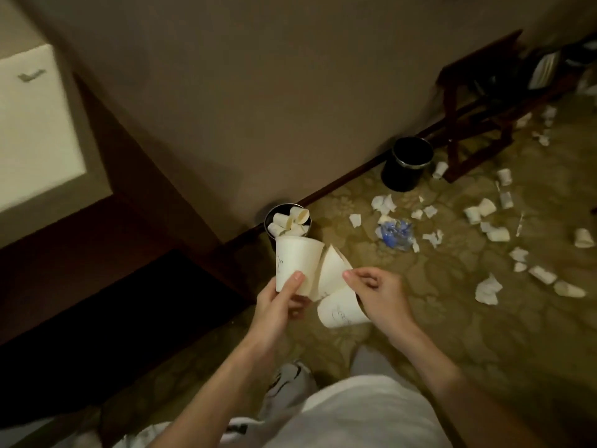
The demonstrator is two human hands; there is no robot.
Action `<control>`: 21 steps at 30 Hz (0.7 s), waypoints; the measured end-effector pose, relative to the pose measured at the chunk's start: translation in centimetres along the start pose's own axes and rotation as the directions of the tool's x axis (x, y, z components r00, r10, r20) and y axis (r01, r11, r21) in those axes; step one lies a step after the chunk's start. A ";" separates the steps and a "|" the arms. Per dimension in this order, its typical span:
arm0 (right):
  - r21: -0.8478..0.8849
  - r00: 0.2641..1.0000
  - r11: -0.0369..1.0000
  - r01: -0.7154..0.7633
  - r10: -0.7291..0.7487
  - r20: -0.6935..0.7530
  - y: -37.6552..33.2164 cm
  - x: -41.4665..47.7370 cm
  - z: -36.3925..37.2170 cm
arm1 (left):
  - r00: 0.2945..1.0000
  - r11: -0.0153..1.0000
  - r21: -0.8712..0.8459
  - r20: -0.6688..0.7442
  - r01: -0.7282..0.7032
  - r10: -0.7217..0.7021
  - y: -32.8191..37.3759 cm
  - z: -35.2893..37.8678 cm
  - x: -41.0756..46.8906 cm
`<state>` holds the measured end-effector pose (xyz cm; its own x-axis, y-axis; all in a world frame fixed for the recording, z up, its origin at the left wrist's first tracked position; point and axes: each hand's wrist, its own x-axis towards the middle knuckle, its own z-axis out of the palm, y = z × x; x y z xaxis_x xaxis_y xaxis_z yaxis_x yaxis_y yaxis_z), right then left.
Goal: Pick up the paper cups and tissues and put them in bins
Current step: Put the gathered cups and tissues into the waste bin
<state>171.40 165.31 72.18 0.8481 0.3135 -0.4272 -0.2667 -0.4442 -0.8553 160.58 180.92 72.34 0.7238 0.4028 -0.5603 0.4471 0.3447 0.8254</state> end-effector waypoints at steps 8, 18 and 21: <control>0.040 0.997 0.998 -0.052 0.054 -0.059 -2.5 11.1 0.3 | 0.992 0.991 0.056 0.019 0.121 -0.122 4.5 1.3 12.4; -0.153 0.987 0.984 -0.093 0.112 0.118 -3.5 28.3 1.2 | 0.949 0.950 -0.135 -0.105 0.282 -0.297 7.9 5.0 24.6; -0.236 0.977 0.966 -0.108 0.148 0.155 -2.7 32.7 2.3 | 0.919 0.918 -0.189 -0.121 0.350 -0.375 7.0 4.9 28.7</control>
<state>198.75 178.69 59.83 0.7182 0.3706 -0.5889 -0.2416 -0.6609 -0.7105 187.05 190.79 62.40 0.4338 0.3436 -0.8329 0.5643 0.6171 0.5484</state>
